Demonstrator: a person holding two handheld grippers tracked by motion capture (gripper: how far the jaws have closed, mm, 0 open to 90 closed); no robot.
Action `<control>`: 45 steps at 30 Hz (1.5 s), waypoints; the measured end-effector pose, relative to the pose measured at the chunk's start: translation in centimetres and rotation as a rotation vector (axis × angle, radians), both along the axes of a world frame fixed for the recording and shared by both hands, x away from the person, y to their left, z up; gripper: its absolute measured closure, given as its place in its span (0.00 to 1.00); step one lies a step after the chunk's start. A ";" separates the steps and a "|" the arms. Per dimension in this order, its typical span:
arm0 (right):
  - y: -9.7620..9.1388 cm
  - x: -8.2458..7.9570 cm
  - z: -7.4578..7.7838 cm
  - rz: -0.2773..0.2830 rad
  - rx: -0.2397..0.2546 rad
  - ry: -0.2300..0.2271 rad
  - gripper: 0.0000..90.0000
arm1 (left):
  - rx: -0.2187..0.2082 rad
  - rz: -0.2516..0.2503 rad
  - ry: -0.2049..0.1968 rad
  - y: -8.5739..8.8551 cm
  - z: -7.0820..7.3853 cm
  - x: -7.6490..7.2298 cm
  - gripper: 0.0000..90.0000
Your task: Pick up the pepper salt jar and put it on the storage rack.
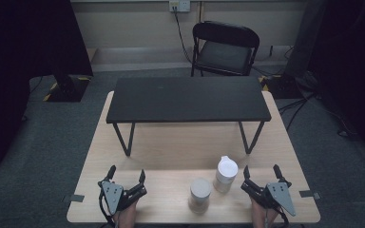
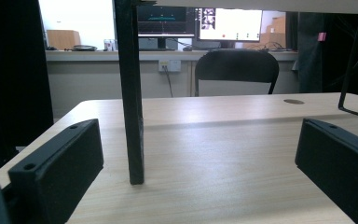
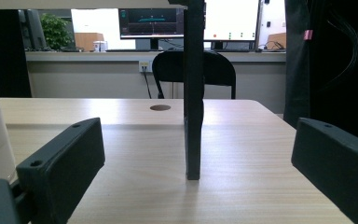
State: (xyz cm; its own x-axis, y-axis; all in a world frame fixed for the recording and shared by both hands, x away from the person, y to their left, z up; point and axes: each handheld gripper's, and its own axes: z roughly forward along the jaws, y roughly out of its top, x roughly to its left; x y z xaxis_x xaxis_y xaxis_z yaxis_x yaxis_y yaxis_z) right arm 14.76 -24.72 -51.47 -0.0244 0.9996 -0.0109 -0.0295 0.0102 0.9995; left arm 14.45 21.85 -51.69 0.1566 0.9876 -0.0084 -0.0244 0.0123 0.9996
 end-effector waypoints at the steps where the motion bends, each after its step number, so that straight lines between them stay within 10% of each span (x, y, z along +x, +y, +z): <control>1: 0.0 0.0 0.0 0.003 0.000 0.000 0.01 | 0.000 0.000 0.000 0.0 0.0 0.0 0.00; 45: -0.2 -0.1 0.0 0.015 0.000 0.000 0.01 | -0.035 -0.100 0.053 0.8 2.7 -0.4 0.00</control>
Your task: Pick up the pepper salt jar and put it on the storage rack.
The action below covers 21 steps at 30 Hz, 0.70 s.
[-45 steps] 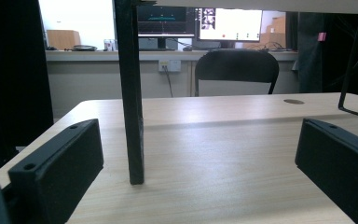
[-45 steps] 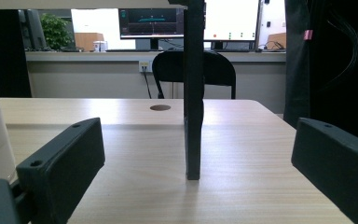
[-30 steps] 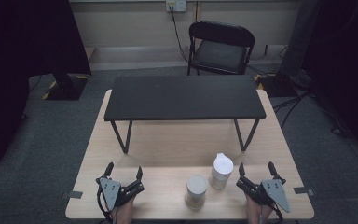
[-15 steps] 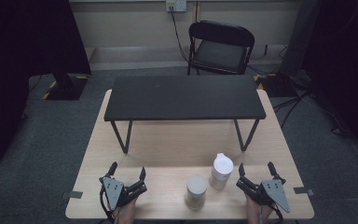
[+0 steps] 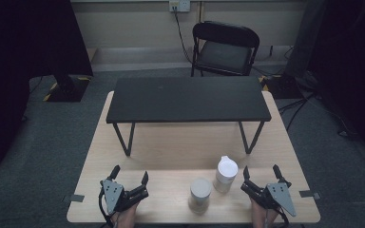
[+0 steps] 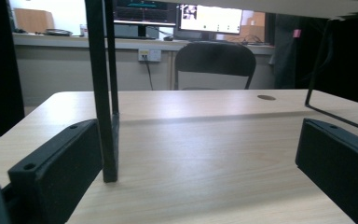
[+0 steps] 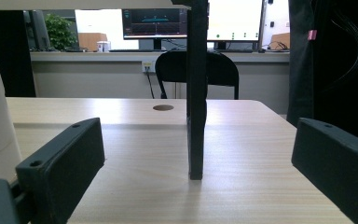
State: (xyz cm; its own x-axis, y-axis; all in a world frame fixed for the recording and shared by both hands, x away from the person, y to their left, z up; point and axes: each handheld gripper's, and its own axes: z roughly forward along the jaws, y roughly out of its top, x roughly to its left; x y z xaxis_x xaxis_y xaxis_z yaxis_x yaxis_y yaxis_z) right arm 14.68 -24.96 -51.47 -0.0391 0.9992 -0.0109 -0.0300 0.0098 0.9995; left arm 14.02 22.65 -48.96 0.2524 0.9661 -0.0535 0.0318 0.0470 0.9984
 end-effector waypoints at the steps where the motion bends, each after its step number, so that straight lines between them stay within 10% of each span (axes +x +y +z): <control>1: 0.0 0.0 0.0 0.000 0.000 0.000 0.01 | -0.004 -0.020 -0.008 0.1 0.5 -0.1 0.00; 21: 0.1 0.0 0.0 -0.004 0.000 0.000 0.01 | -0.010 -0.200 -0.058 -0.8 3.7 -1.0 0.00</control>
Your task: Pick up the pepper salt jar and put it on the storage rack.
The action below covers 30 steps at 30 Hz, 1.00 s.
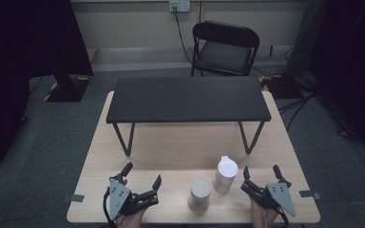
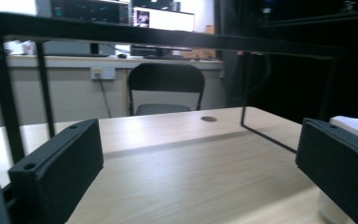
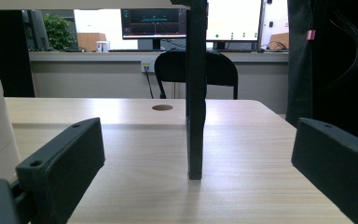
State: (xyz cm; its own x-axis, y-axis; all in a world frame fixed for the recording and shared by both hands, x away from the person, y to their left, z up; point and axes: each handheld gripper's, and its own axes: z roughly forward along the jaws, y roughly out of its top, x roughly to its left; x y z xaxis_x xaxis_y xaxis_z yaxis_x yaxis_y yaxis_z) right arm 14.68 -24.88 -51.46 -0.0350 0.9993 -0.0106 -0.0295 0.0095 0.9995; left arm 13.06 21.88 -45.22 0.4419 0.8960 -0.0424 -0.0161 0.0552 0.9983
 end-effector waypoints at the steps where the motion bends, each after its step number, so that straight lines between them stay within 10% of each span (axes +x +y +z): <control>1: 0.0 0.0 0.0 0.000 0.000 0.000 0.01 | 0.002 -0.011 -0.002 -0.1 0.1 0.0 0.00; 30: 0.0 0.0 0.0 0.000 0.000 0.000 0.01 | 0.062 -0.256 -0.056 -4.1 0.8 0.9 0.00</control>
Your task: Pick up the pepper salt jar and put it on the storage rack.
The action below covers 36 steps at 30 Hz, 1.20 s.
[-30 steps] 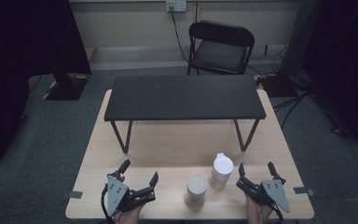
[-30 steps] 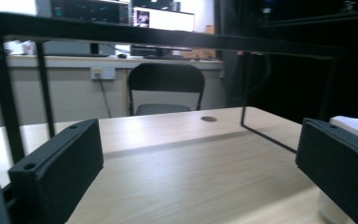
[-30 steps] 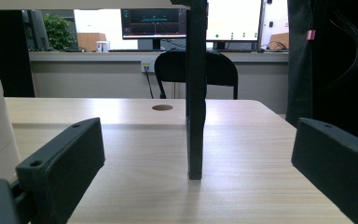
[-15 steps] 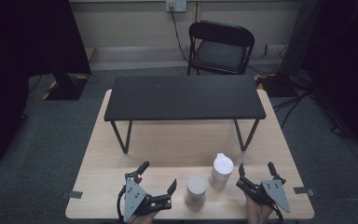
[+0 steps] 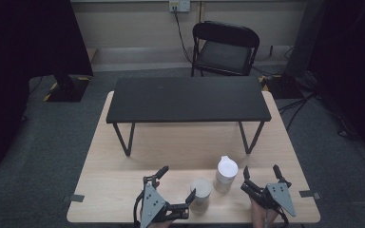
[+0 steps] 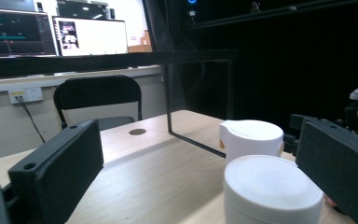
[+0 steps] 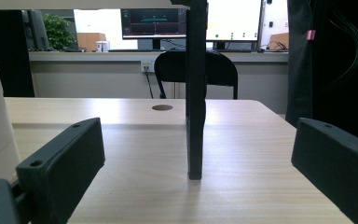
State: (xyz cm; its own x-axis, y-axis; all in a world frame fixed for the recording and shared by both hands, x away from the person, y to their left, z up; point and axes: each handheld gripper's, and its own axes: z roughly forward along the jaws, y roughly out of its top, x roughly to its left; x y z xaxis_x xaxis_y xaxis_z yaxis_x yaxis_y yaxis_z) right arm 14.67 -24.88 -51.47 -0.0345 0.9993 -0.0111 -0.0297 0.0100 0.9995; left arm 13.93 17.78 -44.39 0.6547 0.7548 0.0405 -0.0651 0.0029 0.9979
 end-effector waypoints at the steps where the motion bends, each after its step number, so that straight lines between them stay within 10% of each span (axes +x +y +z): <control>1: 0.0 0.0 0.0 0.000 0.000 0.000 0.01 | -0.003 -0.008 0.000 -0.1 -0.1 0.1 0.00; 16: 0.0 0.0 0.0 0.000 0.000 0.000 0.01 | -0.013 -0.141 0.019 -0.9 -0.9 1.3 0.02; 36: 0.0 0.0 0.0 0.000 0.000 0.000 0.01 | 0.013 -0.156 0.128 -2.2 -2.5 2.0 0.18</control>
State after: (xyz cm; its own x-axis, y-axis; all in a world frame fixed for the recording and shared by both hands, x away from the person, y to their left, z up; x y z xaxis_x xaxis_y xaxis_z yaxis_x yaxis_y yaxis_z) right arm 14.67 -24.88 -51.46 -0.0346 0.9993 -0.0111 -0.0295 0.0101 0.9995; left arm 15.89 15.58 -46.86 0.7644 0.6434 -0.0411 0.0622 -0.0101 0.9980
